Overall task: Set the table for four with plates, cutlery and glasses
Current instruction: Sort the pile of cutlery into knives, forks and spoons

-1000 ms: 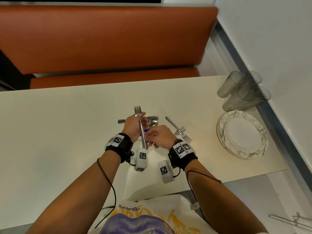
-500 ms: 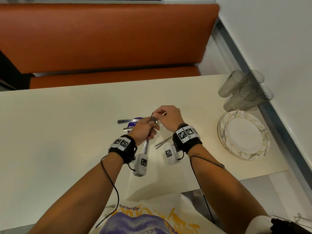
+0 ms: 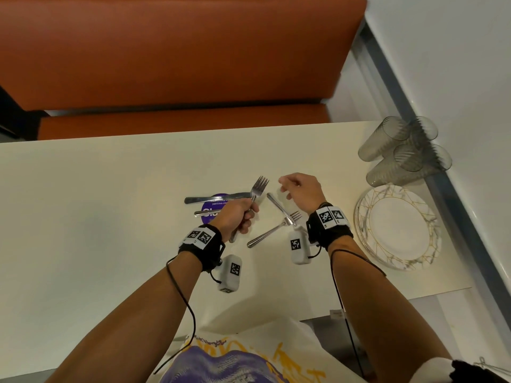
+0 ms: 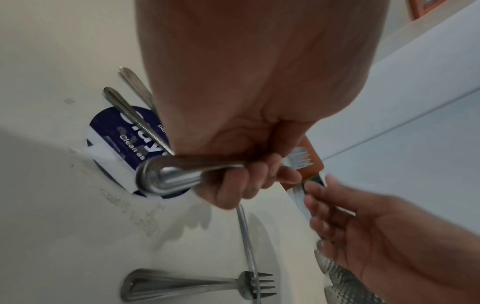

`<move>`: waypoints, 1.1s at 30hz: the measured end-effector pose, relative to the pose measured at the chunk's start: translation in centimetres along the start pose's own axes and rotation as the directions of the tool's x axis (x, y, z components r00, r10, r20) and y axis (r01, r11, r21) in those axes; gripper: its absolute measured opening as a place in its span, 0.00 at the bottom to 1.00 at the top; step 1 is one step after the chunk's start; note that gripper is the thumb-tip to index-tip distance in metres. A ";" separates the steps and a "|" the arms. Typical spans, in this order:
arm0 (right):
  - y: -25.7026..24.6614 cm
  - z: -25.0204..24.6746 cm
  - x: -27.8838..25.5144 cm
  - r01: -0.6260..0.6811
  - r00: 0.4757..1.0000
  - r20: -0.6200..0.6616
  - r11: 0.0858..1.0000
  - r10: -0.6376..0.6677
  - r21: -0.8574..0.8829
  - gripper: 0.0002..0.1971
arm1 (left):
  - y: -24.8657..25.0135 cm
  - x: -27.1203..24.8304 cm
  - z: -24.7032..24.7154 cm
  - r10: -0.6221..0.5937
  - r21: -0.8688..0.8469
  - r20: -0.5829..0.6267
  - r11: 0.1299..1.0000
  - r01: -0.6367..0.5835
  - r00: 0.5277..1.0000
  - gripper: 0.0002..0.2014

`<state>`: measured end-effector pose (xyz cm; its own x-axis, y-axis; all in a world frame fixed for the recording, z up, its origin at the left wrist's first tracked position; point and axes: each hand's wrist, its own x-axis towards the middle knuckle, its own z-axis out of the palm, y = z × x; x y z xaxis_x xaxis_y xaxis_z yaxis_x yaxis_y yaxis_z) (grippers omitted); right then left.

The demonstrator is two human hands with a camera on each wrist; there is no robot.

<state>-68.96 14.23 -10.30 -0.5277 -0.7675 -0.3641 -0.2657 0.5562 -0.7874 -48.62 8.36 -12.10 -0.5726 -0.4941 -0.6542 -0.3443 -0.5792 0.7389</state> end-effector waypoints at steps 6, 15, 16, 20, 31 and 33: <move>5.8 -0.7 0.5 -0.177 0.981 0.009 0.917 0.193 -0.358 0.06 | -1.0 0.9 -0.5 -0.032 0.075 -0.018 0.997 0.033 0.999 0.14; 8.4 0.1 -1.2 -0.288 0.950 -0.048 0.805 0.309 -0.519 0.28 | -1.4 1.7 -0.1 -0.031 0.058 -0.058 0.998 0.034 0.998 0.15; 8.4 0.1 -1.3 -0.291 0.948 -0.045 0.797 0.317 -0.529 0.28 | -1.4 1.7 -0.1 -0.042 0.039 -0.064 0.998 0.045 0.997 0.15; 8.3 -0.2 -1.9 -0.293 0.939 -0.020 0.766 0.344 -0.572 0.25 | -1.3 1.7 -0.4 -0.067 -0.003 -0.070 0.998 0.067 0.995 0.14; 8.4 0.9 -3.5 -0.326 0.933 -0.055 0.771 0.356 -0.547 0.15 | -1.0 0.7 -0.7 -0.021 0.000 -0.054 1.000 0.021 0.998 0.13; 8.5 1.0 -3.8 -0.340 0.933 -0.085 0.782 0.349 -0.522 0.16 | -1.0 0.6 -0.7 -0.013 0.005 -0.062 1.000 0.013 0.998 0.13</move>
<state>-68.37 21.59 -16.15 -0.6540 -0.4950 -0.5721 -0.4495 0.8625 -0.2325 -48.06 8.18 -13.39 -0.5213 -0.5257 -0.6722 -0.3553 -0.5825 0.7311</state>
